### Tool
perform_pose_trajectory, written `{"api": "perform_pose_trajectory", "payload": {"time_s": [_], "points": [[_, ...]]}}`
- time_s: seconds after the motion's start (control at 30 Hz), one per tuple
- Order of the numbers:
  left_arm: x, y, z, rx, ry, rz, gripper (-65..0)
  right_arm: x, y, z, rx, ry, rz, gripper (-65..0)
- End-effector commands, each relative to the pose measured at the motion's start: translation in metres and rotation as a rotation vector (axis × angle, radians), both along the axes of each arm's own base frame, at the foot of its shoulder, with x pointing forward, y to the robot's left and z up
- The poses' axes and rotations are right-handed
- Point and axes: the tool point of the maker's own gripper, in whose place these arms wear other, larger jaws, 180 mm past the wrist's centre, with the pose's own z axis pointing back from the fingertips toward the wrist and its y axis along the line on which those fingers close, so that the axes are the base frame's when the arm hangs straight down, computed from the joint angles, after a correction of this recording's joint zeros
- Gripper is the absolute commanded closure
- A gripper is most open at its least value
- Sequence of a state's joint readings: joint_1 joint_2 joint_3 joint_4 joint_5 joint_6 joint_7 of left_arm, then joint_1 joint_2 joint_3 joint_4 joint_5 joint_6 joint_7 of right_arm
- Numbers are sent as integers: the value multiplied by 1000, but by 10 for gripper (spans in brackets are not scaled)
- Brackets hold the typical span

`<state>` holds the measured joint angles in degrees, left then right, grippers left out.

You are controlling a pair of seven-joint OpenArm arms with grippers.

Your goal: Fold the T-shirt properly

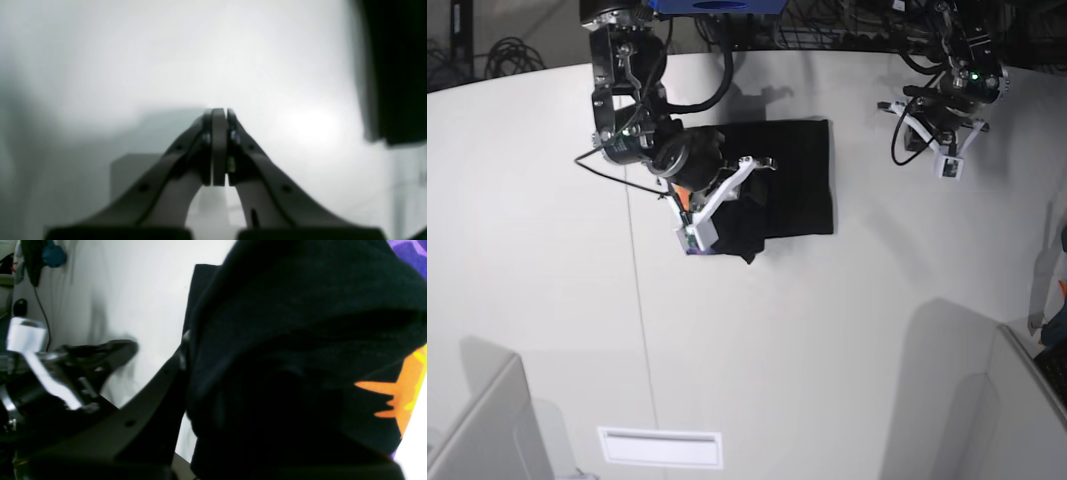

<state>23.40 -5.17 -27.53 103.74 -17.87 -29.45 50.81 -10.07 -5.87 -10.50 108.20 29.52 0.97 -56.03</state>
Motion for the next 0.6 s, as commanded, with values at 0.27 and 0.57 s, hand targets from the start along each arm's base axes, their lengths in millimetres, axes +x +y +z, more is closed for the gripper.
{"api": "perform_pose_trajectory", "payload": {"time_s": [0.27,0.57], "points": [[-26,62,15,103,59,32,0,3,7,-2,28,6,0,0],[-27,65,16,106,59,42,0,-2,32,-2,54,-14,43,-143]]}}
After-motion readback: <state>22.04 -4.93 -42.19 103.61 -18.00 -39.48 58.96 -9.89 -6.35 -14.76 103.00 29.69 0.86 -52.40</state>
